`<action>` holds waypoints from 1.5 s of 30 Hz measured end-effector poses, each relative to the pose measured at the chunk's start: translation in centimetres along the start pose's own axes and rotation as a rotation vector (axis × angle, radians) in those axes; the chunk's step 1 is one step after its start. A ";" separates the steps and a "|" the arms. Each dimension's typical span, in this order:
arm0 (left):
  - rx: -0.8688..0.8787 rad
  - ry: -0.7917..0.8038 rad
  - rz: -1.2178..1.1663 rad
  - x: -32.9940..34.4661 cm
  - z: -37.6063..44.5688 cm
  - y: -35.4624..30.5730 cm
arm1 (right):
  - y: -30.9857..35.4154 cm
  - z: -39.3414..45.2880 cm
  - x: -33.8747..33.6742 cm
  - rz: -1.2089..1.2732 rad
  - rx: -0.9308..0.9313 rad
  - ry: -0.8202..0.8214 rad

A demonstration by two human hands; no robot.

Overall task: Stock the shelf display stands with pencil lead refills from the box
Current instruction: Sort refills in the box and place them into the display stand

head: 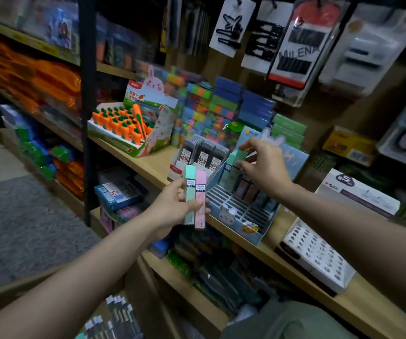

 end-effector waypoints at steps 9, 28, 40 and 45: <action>0.035 -0.035 -0.024 -0.6 0.8 -0.5 | -1.6 0.9 2.4 -0.017 0.043 -0.038; 0.088 0.040 -0.056 0.7 0.5 0.0 | 0.8 -2.3 2.1 0.244 0.144 0.133; 0.053 -0.118 -0.087 0.0 0.7 1.4 | -0.3 -3.1 -3.4 0.283 0.204 0.061; -0.019 -0.131 -0.011 -0.1 1.1 2.7 | -1.7 -3.8 -5.9 0.056 0.075 -0.059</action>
Point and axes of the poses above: each hand's wrist, its own z-axis towards the middle knuckle, its own x-axis out of the palm, y = z × x, the point moved 10 cm from there along z, towards the middle knuckle, and after that the axes turned 8 degrees about z, right-handed, at the moved point
